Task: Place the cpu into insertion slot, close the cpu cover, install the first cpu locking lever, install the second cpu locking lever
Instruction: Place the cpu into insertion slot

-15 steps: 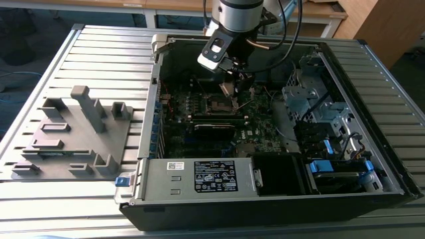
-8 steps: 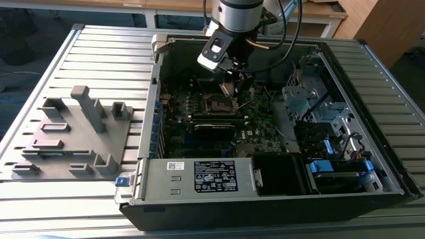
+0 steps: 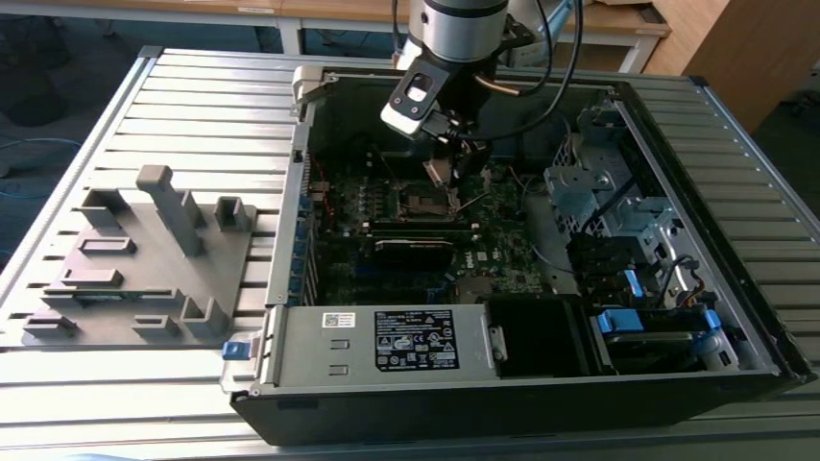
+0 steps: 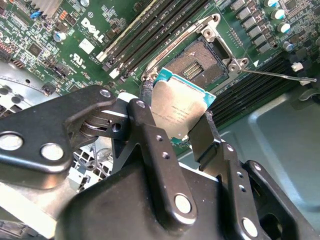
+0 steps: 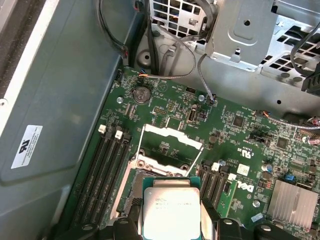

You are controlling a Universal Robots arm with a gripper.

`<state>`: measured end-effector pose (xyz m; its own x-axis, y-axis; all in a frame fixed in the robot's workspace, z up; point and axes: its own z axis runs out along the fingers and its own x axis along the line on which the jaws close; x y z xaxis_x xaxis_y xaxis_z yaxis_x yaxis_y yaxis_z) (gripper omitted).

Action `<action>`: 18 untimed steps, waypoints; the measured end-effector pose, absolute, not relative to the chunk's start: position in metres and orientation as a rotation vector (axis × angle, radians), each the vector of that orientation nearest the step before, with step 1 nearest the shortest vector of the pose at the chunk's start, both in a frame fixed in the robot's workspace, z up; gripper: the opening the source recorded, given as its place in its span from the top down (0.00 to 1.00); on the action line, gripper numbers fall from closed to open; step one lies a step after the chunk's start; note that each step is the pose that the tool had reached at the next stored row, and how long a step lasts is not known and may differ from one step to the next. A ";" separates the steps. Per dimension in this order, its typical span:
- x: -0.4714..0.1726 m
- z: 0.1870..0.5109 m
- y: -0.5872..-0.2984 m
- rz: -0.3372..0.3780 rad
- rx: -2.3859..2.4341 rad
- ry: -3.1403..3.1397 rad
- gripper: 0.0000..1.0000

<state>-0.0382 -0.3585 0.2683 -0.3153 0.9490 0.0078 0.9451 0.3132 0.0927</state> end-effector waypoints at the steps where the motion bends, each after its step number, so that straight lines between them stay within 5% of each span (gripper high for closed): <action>1: -0.038 0.268 -0.358 0.123 1.814 2.502 0.46; 18: -0.038 0.266 -0.358 0.119 1.959 2.385 0.46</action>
